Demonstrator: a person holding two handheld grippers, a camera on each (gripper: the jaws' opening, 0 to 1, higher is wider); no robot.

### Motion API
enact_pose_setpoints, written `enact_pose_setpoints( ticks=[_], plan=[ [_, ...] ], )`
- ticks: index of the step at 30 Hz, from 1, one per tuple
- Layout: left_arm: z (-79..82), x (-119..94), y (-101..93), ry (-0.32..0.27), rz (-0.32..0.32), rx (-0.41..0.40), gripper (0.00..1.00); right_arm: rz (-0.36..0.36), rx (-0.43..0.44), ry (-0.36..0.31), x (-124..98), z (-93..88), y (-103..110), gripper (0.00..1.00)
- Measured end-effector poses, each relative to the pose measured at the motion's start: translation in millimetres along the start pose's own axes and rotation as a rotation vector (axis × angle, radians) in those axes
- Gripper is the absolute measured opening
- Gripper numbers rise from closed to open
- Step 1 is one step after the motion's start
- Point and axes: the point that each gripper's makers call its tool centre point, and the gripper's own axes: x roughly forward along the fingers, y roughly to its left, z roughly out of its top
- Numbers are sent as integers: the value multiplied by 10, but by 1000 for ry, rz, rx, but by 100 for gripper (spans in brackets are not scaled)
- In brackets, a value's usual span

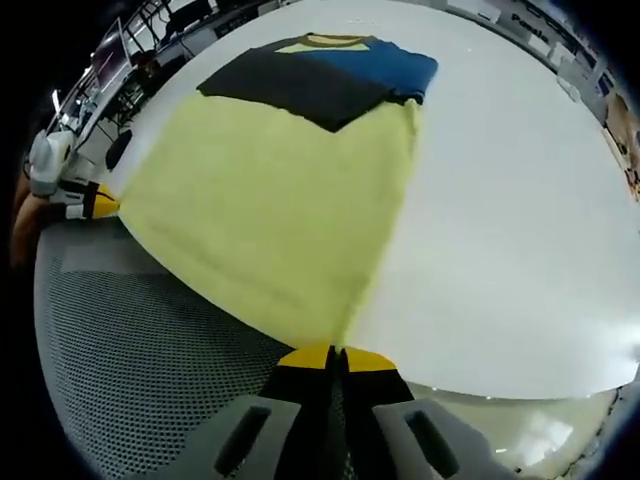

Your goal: Fold the garment on the visible template until the final outline fits inside the template.

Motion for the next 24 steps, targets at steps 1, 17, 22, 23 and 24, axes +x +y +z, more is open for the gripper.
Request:
enact_pose_setpoints(
  ticks=[1,17,22,23,24],
  plan=[
    [7,-9,0,-3,0,-2,8,0,0,-2,-12,7,0,0],
    [410,-253,85,-135,-23,-82,8,14,32,-143,-327,385,-70,0],
    [622,-328,151,-214,-38,-134,8,37,84,-230,-442,610,-113,0],
    [655,-336,158,-224,-44,-142,8,43,89,-239,-458,636,-111,0],
    [698,-352,165,-235,-50,-154,8,49,94,-248,-475,661,-110,0]
  ],
)
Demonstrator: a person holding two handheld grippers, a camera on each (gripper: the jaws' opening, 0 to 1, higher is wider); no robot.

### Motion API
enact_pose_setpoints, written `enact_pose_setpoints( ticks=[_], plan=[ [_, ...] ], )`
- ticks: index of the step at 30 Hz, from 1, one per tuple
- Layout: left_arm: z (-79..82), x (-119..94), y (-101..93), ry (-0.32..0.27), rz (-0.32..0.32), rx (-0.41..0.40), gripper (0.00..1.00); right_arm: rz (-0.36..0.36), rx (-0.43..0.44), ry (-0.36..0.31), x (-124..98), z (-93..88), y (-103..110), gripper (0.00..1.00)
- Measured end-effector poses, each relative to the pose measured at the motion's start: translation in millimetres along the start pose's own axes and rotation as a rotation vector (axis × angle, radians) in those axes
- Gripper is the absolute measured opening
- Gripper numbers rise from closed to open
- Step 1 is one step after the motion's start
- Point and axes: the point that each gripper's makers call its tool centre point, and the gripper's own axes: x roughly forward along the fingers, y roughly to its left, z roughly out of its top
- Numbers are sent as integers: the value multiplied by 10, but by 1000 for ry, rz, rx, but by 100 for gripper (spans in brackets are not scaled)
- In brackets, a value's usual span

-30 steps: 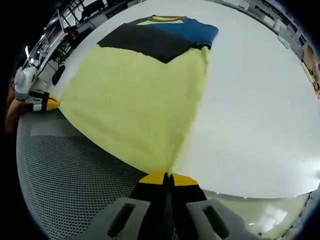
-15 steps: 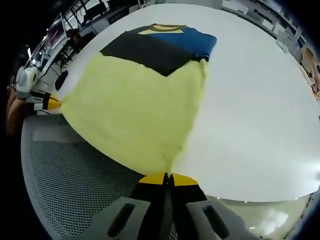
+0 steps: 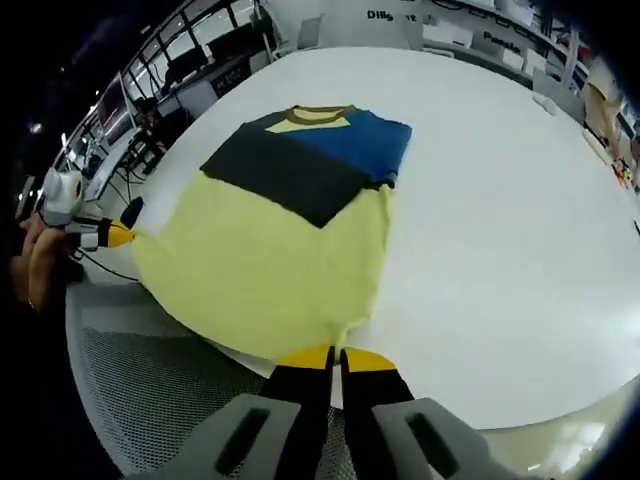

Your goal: Fold the garment on the visible template until the final outline fits inside the template.

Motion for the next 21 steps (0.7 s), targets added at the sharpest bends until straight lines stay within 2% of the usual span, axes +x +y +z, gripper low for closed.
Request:
enact_pose_setpoints(
  ticks=[3,4,9,13,15,17,19,21],
  plan=[
    [126,-3,21,-27,-1,-15,8,8,19,-53,-64,200,0,0],
    [228,-15,48,-44,10,-9,8,4,19,-65,-79,253,-8,0],
    [500,-52,114,-114,31,-33,8,-1,26,-127,-142,520,-39,0],
    [659,-66,125,-156,31,-59,8,-5,31,-164,-162,712,-73,0],
    [826,-70,155,-193,36,-84,8,-13,31,-178,-160,806,-109,0],
    [892,-71,164,-207,34,-90,8,-18,33,-187,-161,862,-130,0],
    [1057,-80,152,-260,11,-139,8,-25,43,-207,-172,968,-163,0],
    [1120,-83,167,-267,8,-146,8,-11,54,-231,-183,1069,-155,0]
  ],
)
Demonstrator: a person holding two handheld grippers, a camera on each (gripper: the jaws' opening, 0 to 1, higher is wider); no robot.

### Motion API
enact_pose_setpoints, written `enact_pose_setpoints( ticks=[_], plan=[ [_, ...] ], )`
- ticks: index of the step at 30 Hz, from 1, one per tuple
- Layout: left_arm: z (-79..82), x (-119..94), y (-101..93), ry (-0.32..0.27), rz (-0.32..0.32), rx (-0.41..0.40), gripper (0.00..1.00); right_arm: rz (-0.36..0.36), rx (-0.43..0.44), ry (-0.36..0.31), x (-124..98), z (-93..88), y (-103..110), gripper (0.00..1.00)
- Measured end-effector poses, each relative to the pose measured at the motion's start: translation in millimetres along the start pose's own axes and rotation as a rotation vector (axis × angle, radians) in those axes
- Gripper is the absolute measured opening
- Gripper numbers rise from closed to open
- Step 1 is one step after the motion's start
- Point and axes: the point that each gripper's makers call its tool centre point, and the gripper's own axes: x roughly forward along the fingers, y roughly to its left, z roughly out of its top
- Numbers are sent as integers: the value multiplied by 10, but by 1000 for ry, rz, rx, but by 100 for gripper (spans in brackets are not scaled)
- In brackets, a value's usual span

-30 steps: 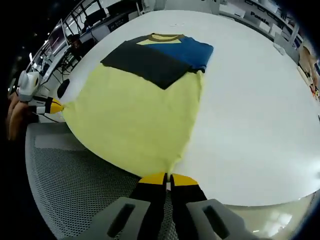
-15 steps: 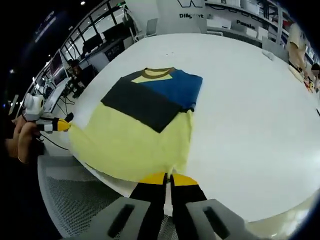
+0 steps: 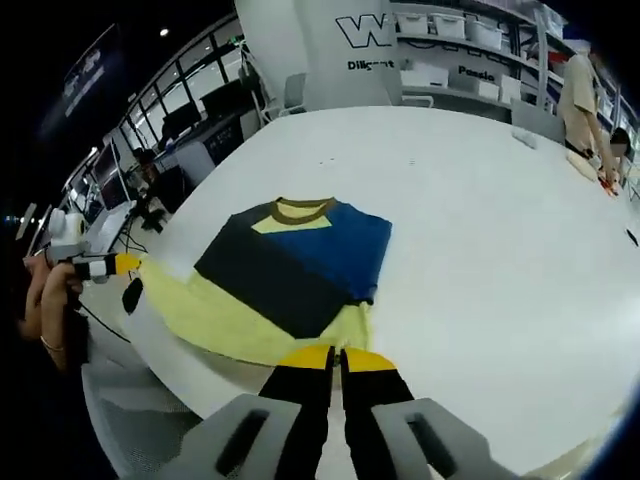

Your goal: Fold the garment on the visible template until the final outline fits inside the template.

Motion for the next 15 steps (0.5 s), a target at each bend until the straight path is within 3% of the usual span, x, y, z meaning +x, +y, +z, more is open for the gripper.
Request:
enact_pose_setpoints(
  ticks=[1,7,15],
  plan=[
    [90,28,17,-18,4,0,8,23,20,-32,14,127,23,0],
    [357,123,70,-55,0,-19,8,-3,40,-72,69,411,-75,0],
    [697,252,135,-80,-3,-30,8,14,64,-133,117,815,-146,0]
  ],
)
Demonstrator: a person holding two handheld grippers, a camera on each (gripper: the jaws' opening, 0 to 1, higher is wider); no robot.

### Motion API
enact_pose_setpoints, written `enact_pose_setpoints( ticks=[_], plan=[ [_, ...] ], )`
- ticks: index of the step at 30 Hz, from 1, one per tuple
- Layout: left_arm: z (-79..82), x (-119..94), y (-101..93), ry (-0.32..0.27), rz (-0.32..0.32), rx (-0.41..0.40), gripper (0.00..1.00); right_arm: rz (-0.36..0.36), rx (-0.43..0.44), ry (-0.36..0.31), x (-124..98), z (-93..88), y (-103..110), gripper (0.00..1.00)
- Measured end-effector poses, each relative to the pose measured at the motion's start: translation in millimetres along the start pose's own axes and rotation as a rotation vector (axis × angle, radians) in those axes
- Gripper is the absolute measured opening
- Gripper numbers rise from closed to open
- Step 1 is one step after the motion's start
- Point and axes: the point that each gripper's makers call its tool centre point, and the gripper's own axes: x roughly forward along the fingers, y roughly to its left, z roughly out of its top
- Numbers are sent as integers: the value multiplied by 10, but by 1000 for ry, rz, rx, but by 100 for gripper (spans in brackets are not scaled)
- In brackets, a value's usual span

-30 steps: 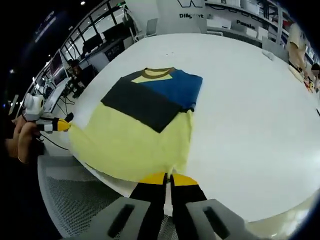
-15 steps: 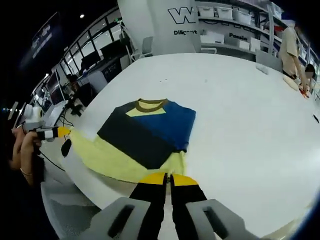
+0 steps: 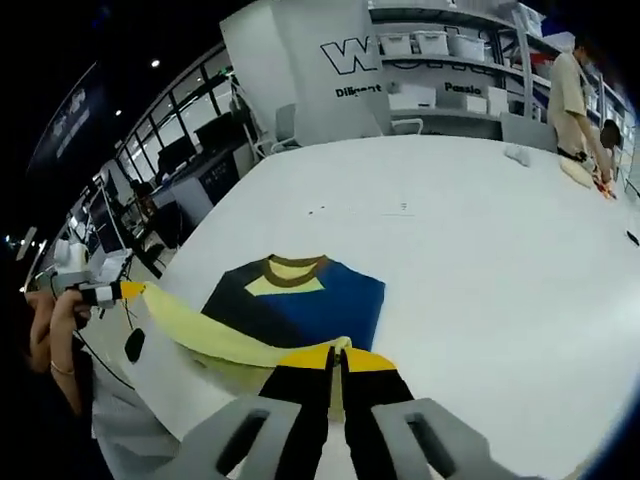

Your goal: Fold the garment on the visible template until the final outline fits inside the template.

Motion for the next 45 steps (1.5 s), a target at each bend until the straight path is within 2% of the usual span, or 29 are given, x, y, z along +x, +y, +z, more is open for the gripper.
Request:
enact_pose_setpoints(
  ticks=[1,5,10,16,20,24,28,30,37,45],
  plan=[
    [38,22,4,-2,0,1,8,9,22,-2,27,41,3,0],
    [197,144,27,-11,-3,3,8,15,11,-15,121,170,-21,0],
    [325,323,121,-27,9,-35,8,16,54,-35,263,322,-100,0],
    [341,560,244,-14,28,-42,8,-16,55,-53,482,443,-232,0],
    [357,793,349,-12,47,-17,8,-33,25,-55,743,516,-277,0],
    [333,921,434,1,56,-34,8,-52,-5,-53,908,545,-311,0],
    [322,1083,524,-3,63,-57,8,-61,-1,-42,1044,537,-354,0],
    [306,1185,541,1,52,-55,8,-91,-29,-1,1226,466,-435,0],
    [224,1465,639,6,82,-68,8,-112,-29,52,1534,334,-573,0],
    [108,1664,740,36,131,-46,8,-117,-53,57,1758,262,-654,0]
  ],
)
